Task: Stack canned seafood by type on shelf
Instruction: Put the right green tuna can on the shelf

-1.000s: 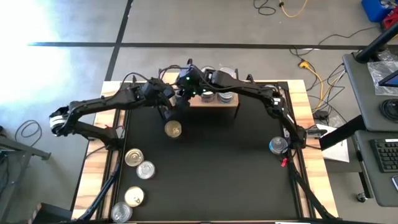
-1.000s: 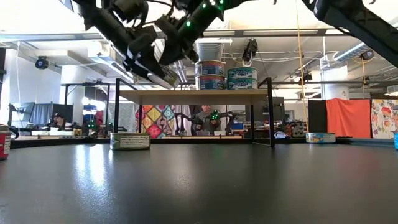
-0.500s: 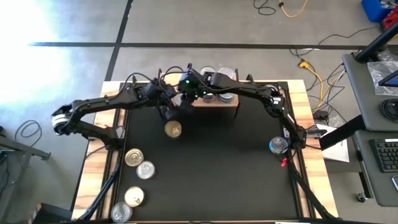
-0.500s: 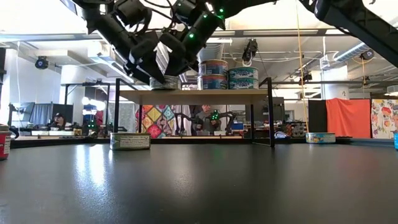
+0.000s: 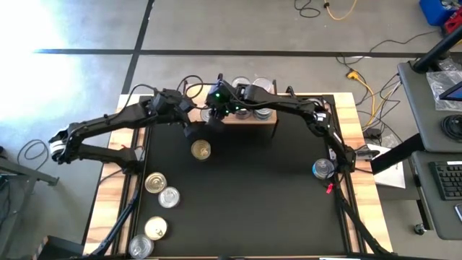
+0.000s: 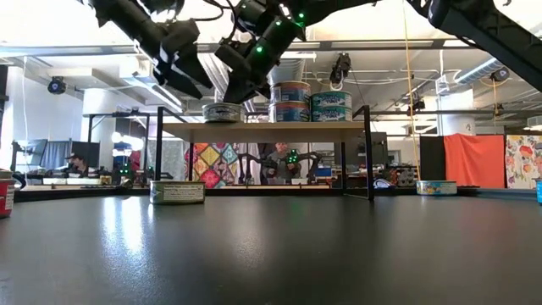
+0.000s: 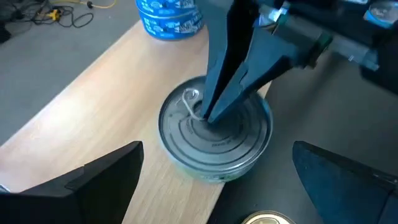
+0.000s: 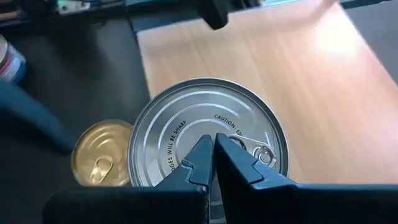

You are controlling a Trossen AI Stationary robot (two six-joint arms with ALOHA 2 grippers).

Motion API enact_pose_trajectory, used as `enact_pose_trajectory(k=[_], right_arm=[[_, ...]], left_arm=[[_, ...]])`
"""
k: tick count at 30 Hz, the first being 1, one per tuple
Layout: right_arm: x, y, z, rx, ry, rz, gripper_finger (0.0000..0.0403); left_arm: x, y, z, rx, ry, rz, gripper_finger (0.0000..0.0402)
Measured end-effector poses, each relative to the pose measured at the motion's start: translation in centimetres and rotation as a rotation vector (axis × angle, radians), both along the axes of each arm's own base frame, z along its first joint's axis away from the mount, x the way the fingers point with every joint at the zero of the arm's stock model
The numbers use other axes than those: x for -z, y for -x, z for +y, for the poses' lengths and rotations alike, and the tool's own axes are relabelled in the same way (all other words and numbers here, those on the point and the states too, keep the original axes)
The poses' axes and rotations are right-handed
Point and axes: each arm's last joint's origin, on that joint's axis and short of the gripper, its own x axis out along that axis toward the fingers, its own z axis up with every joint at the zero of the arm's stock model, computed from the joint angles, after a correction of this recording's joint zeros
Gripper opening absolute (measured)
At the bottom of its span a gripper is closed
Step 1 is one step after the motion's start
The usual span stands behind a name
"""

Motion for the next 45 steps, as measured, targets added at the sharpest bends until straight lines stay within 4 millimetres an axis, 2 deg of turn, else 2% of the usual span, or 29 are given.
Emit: enact_pose_trajectory(k=[7,13,15,19,23,26,29,31,35,39,45], right_arm=[[-1.6,-0.1,-0.3,0.051,0.082,-0.04,0.0013],[-6.1,0.9,-0.1,0.096,0.151,-0.149,0.0013],[-7.7,1.6,0.1,0.111,0.155,-0.196,0.0013],[-9.9,2.9,0.6,0.126,0.149,-0.238,0.0013],[-11.3,3.9,1.1,0.131,0.156,-0.252,0.0013],[-12.0,4.5,1.5,0.129,0.159,-0.254,0.0013],[-12.5,5.2,2.1,0.1,0.181,-0.223,0.0013],[-12.9,5.6,2.5,0.084,0.2,-0.202,0.0013],[-14.0,6.8,3.2,0.098,0.226,-0.193,0.0013],[-15.2,8.0,3.7,0.1,0.229,-0.193,0.0013],[-16.4,9.4,4.5,0.103,0.217,-0.206,0.0013]], left_arm=[[-0.1,-0.4,0.5,-0.059,-0.034,-0.025,0.0394],[0.8,-1.0,2.0,-0.052,0.033,0.073,0.0387],[0.5,-1.4,2.3,-0.037,0.032,0.114,0.0375],[-1.7,-1.8,2.6,-0.003,-0.011,0.13,0.0322],[-3.3,-2.1,2.7,0.051,-0.006,0.078,0.0228],[-3.0,-2.4,2.6,0.126,0.032,0.054,0.0142],[-1.8,-2.7,2.8,0.139,0.041,0.091,0.005],[-1.2,-3.0,3.3,0.115,0.033,0.12,0.0014],[0.1,-3.9,4.4,0.122,0.03,0.176,0.0018],[1.3,-5.1,5.4,0.143,0.029,0.209,0.0003],[1.6,-6.6,7.8,0.143,-0.005,0.228,0.0001]])
